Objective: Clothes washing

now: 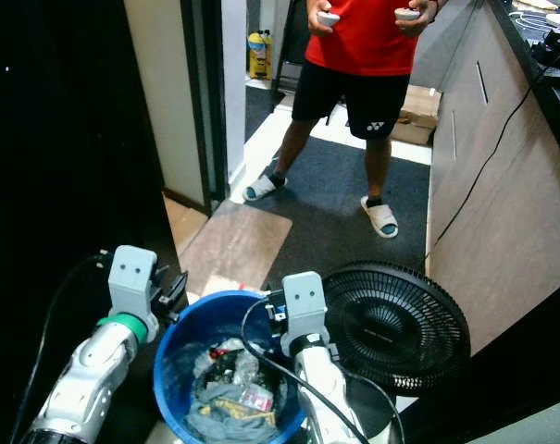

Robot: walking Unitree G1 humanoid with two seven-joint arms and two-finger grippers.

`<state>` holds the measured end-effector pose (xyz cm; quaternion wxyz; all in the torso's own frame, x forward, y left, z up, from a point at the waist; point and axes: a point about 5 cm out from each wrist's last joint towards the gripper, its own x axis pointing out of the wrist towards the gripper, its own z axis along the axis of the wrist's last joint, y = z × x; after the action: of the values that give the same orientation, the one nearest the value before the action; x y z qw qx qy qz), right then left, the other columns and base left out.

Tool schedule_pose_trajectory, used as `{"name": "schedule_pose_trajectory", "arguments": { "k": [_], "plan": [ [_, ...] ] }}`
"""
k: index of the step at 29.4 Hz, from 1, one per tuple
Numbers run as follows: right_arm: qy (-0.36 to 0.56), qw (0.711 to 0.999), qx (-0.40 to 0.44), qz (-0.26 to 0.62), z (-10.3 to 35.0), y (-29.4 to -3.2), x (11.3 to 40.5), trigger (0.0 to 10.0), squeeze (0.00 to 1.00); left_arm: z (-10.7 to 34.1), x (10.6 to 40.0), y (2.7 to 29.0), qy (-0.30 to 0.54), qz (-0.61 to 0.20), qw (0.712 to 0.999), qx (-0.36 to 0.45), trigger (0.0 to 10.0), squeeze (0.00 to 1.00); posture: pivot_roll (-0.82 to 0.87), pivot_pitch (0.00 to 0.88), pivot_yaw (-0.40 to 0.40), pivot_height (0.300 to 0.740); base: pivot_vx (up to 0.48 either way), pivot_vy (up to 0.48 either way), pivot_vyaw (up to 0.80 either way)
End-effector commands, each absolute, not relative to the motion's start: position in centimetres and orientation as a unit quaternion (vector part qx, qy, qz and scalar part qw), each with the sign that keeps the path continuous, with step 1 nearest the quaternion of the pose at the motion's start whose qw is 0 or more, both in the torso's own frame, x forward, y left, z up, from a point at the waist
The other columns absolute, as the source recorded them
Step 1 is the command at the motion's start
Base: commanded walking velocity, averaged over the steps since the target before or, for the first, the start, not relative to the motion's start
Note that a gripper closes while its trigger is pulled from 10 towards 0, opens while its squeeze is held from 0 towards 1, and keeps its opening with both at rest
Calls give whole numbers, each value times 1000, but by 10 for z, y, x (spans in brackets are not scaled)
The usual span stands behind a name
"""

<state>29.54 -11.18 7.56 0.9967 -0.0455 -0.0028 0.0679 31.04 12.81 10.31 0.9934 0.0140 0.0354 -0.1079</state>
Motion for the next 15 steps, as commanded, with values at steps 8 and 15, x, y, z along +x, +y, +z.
{"name": "schedule_pose_trajectory", "arguments": {
  "k": [8,15],
  "plan": [
    [3,997,-46,66,72,-112,294,10000,0,101,308,125,40,-107,993,13,10000,0,61,34,26,740,0,0,0],
    [4,996,-53,75,71,-109,293,10000,0,98,307,128,43,-102,994,19,10000,0,67,35,22,740,0,0,0]
  ]
}}
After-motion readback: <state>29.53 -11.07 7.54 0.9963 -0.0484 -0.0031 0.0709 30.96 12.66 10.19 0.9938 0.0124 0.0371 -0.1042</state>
